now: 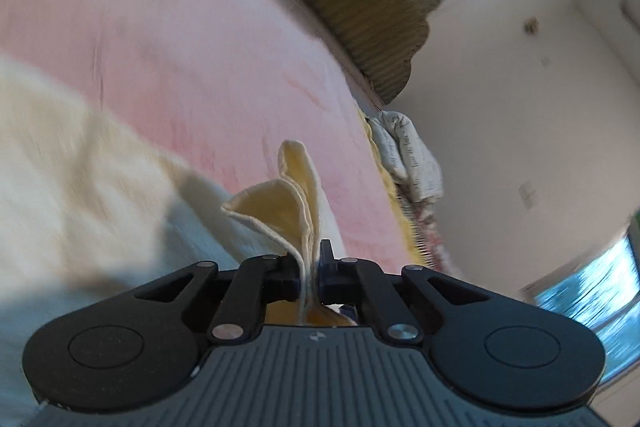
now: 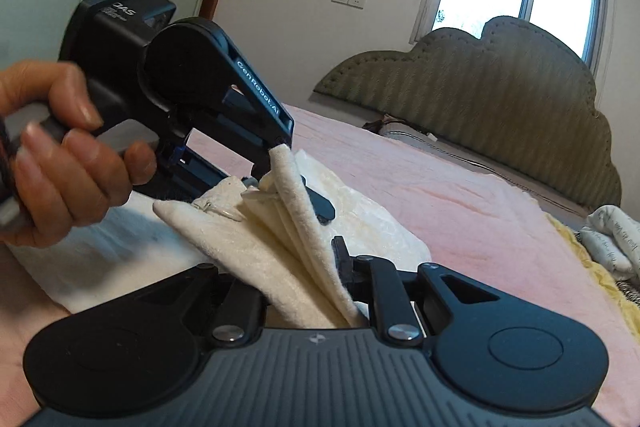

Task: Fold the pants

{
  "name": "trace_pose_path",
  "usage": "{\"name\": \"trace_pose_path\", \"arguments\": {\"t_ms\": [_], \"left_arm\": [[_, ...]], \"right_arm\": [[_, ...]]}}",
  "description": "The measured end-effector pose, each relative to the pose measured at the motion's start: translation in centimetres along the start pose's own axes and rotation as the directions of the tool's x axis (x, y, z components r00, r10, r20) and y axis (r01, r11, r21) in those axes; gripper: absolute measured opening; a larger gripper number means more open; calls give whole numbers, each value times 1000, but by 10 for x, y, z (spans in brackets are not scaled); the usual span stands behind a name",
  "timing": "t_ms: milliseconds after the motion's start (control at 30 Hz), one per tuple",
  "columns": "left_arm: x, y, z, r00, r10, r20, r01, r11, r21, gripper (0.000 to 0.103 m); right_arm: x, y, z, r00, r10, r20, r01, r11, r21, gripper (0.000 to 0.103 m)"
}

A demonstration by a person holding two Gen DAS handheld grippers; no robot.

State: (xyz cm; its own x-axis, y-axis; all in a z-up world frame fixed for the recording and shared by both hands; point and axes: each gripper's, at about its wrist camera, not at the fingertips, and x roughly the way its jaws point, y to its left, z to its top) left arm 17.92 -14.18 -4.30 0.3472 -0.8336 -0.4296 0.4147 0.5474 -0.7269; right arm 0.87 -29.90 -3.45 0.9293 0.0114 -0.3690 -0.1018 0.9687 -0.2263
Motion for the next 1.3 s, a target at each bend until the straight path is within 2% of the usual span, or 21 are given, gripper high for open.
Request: {"name": "trace_pose_path", "arguments": {"t_ms": [67,133,300,433,533,600,700,800,867,933,1033,1067,1100,1133,1200,1267,1300], "left_arm": [[-24,-11,-4,996,73,48,-80,986,144,6],[-46,-13,-6,987,137,86,-153,965,212,6],[-81,9,-3,953,279,117,-298,930,215,6],[-104,25,4,914,364,178,-400,880,256,6],[-109,26,9,897,395,199,-439,851,288,6],[-107,31,10,886,431,173,-464,836,292,7],[-100,49,5,875,471,112,-483,838,254,8],[-101,55,-2,876,464,133,-482,839,252,11],[-101,53,-4,870,468,156,-493,827,269,13],[-103,49,-7,864,466,193,-504,807,308,13],[-102,41,-14,846,470,253,-533,762,368,13],[-102,39,-16,842,467,272,-539,755,372,13],[-103,37,-17,839,464,283,-542,752,375,13],[-103,36,-17,837,462,294,-546,750,373,13],[-102,36,-16,834,472,287,-551,745,377,13],[-99,41,-14,829,500,249,-559,741,372,15],[-99,43,-14,825,510,243,-565,742,363,21]], "right_arm": [[-1,10,4,1000,24,16,-24,1000,-10,14],[0,23,9,998,64,30,-63,998,-24,14],[11,61,22,982,183,44,-179,980,-87,14],[20,97,30,969,245,31,-236,955,-179,14],[28,118,35,960,278,27,-265,937,-227,14],[32,128,35,955,296,16,-284,931,-230,14],[45,136,32,947,317,-47,-319,917,-239,14],[52,142,29,946,311,-96,-326,907,-268,16],[48,144,30,947,303,-108,-322,903,-283,18],[40,139,32,933,335,-132,-359,891,-276,25],[14,115,35,875,455,-167,-482,853,-199,28],[7,102,37,856,491,-160,-513,843,-160,28],[1,87,40,852,504,-143,-521,845,-120,28],[-2,73,43,864,489,-118,-500,862,-86,28],[0,42,47,903,423,-76,-425,905,-1,28],[8,20,43,939,334,-84,-327,941,86,28],[14,12,38,952,286,-110,-273,954,124,28]]}}
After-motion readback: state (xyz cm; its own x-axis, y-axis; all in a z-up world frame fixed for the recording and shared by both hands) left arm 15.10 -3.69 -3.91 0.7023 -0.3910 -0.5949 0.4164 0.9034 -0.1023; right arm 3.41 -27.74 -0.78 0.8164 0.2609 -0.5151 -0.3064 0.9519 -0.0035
